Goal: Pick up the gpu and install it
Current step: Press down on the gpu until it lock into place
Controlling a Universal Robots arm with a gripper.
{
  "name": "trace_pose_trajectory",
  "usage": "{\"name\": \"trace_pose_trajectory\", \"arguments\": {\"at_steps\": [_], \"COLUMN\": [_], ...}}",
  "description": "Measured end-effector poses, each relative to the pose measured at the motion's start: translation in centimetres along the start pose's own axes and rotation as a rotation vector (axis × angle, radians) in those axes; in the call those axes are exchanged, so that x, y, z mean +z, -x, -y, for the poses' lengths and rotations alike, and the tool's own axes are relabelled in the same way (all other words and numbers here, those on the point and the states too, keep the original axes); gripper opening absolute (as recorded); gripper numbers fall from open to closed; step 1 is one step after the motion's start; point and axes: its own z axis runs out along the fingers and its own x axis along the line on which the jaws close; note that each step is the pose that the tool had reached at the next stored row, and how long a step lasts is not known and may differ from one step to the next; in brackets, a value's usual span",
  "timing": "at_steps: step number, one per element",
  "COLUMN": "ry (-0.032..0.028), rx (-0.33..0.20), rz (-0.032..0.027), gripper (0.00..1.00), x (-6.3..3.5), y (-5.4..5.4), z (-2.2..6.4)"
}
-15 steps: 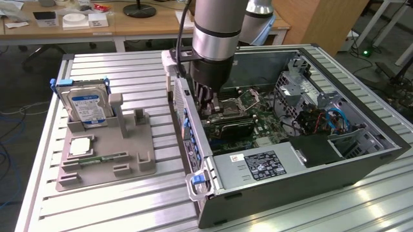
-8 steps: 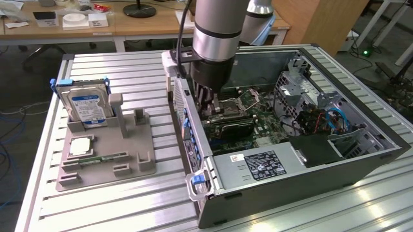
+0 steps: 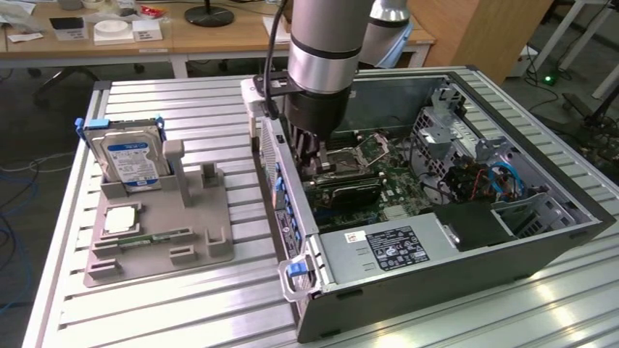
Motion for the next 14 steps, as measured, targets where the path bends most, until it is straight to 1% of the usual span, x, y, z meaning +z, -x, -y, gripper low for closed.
{"name": "trace_pose_trajectory", "arguments": {"at_steps": [5,9,11,12,14], "ry": [0.0008,0.0010,0.0020,0.0036,0.0090], "rx": [-0.005,-0.008,-0.010,-0.010,-0.011], "rz": [0.0014,0.0024,0.0028,0.0024,0.0028], "gripper": [0.11,0.11,0.11,0.11,0.11], "x": [0.11,0.80,1.00,1.03,1.08], "y": [0.0,0.0,0.0,-0.1,-0.1], "z": [-0.19,-0.12,0.20,0.54,1.08]}}
